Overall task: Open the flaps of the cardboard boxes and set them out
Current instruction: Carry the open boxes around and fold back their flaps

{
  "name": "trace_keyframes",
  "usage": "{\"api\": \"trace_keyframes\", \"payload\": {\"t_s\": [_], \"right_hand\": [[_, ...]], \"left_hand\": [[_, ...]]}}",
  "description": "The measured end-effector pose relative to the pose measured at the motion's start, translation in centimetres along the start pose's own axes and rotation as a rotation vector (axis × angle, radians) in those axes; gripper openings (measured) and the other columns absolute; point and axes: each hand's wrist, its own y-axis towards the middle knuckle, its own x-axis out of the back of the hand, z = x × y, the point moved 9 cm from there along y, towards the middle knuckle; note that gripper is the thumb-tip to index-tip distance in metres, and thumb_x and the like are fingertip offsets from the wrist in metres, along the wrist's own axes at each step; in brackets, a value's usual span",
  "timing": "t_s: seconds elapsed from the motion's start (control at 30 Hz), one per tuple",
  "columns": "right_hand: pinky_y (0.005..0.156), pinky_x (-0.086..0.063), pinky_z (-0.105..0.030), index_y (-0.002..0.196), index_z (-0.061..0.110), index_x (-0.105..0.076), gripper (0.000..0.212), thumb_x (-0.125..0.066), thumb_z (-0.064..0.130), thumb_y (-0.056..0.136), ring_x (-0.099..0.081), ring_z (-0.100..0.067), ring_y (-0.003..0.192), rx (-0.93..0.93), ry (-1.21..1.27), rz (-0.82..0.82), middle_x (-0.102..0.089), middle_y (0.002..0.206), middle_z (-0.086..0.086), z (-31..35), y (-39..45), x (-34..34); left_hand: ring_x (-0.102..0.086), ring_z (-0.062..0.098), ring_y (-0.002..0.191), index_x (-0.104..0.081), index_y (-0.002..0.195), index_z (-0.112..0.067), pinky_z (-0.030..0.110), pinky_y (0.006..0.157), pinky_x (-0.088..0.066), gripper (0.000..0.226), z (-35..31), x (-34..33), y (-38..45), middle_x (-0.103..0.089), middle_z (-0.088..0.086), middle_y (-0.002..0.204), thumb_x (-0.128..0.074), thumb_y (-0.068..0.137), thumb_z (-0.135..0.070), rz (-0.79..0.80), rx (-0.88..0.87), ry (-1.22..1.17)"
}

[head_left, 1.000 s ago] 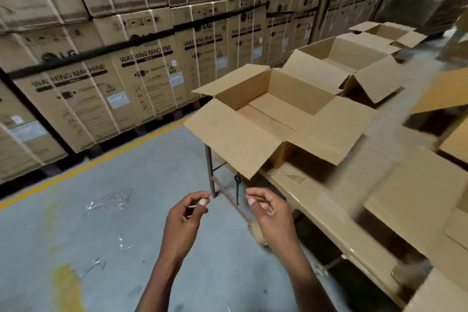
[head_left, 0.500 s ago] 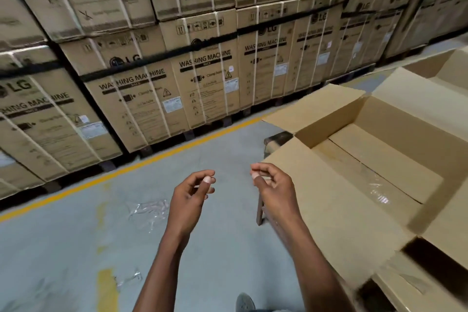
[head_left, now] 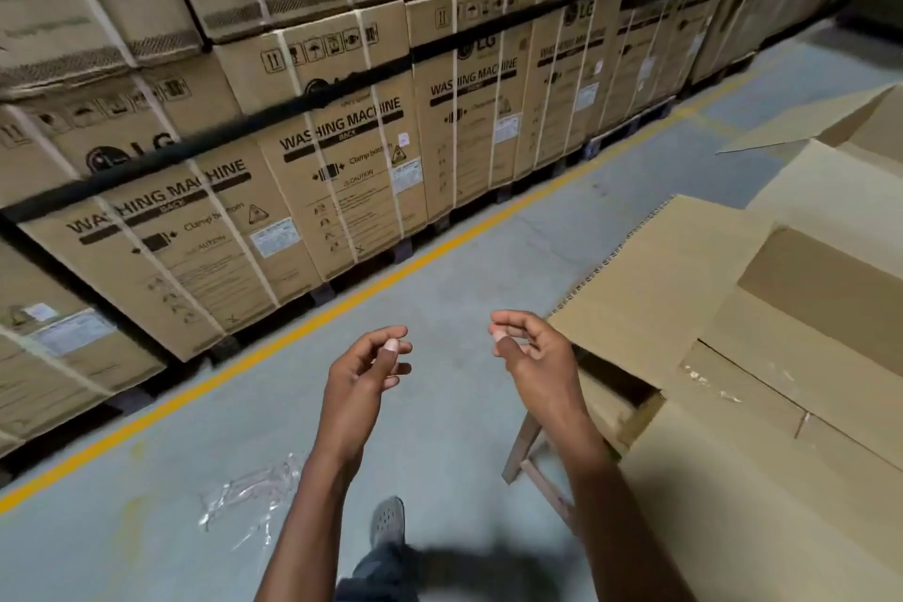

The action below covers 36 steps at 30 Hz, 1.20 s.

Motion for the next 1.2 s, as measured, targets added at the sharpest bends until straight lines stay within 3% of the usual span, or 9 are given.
{"api": "trace_keyframes", "payload": {"t_s": [0.2, 0.33, 0.47, 0.63, 0.8, 1.03, 1.2], "right_hand": [[0.076, -0.053, -0.03, 0.099, 0.028, -0.073, 0.017, -0.067, 0.014, 0.092, -0.071, -0.017, 0.08, -0.021, 0.062, -0.275, -0.075, 0.094, 0.005, 0.0, 7.9, -0.7], [0.07, -0.052, -0.027, 0.1, 0.026, -0.072, 0.021, -0.062, 0.025, 0.081, -0.07, -0.013, 0.074, -0.048, 0.074, -0.463, -0.076, 0.09, 0.003, 0.8, 11.3, 0.8], [0.066, -0.05, -0.025, 0.099, 0.023, -0.071, 0.02, -0.063, 0.024, 0.08, -0.067, -0.01, 0.07, -0.077, 0.11, -0.638, -0.074, 0.085, 0.001, 1.0, 15.0, 3.5], [0.07, -0.052, -0.023, 0.103, 0.02, -0.072, 0.019, -0.064, 0.007, 0.091, -0.068, -0.008, 0.069, -0.08, 0.125, -0.847, -0.075, 0.09, -0.002, 0.4, 21.1, 8.2], [0.064, -0.049, -0.027, 0.104, 0.018, -0.073, 0.019, -0.064, 0.008, 0.092, -0.065, -0.011, 0.068, -0.143, 0.363, -1.004, -0.074, 0.092, -0.008, -0.8, 27.1, 13.2], [0.076, -0.053, -0.032, 0.106, 0.019, -0.073, 0.018, -0.063, 0.011, 0.093, -0.068, -0.017, 0.077, -0.195, 0.452, -1.129, -0.075, 0.103, -0.011, -0.3, 35.2, 19.8], [0.073, -0.05, -0.033, 0.108, 0.014, -0.072, 0.02, -0.061, 0.005, 0.094, -0.065, -0.019, 0.077, -0.228, 0.468, -1.223, -0.075, 0.102, -0.015, -1.3, 42.3, 24.5]], "left_hand": [[-0.07, 0.018, 0.091, -0.074, 0.109, -0.029, 0.036, 0.087, -0.049, 0.02, -4.2, -0.8, 14.3, -0.073, 0.002, 0.106, -0.056, 0.102, -0.026, 0.237, -0.034, 0.069], [-0.068, 0.017, 0.089, -0.073, 0.11, -0.026, 0.036, 0.086, -0.048, 0.02, -6.9, -5.3, 21.8, -0.072, 0.005, 0.108, -0.055, 0.102, -0.025, 0.419, -0.03, 0.115], [-0.068, 0.019, 0.09, -0.072, 0.114, -0.022, 0.037, 0.088, -0.05, 0.021, -8.3, -11.8, 27.6, -0.072, 0.007, 0.109, -0.055, 0.102, -0.025, 0.618, -0.043, 0.128], [-0.069, 0.02, 0.087, -0.072, 0.114, -0.02, 0.037, 0.087, -0.051, 0.021, -8.6, -21.6, 34.5, -0.073, 0.005, 0.104, -0.054, 0.102, -0.022, 0.813, -0.058, 0.145], [-0.069, 0.022, 0.087, -0.073, 0.112, -0.023, 0.035, 0.085, -0.053, 0.02, -10.4, -31.6, 40.6, -0.073, 0.006, 0.103, -0.056, 0.101, -0.022, 0.974, -0.067, 0.166], [-0.067, 0.024, 0.086, -0.073, 0.112, -0.017, 0.035, 0.085, -0.054, 0.022, -12.6, -42.9, 50.5, -0.073, 0.009, 0.102, -0.054, 0.102, -0.02, 1.033, -0.047, 0.155], [-0.069, 0.027, 0.087, -0.075, 0.109, -0.022, 0.039, 0.085, -0.054, 0.018, -11.6, -52.5, 56.1, -0.074, 0.007, 0.099, -0.059, 0.1, -0.026, 1.152, -0.007, 0.181]]}}
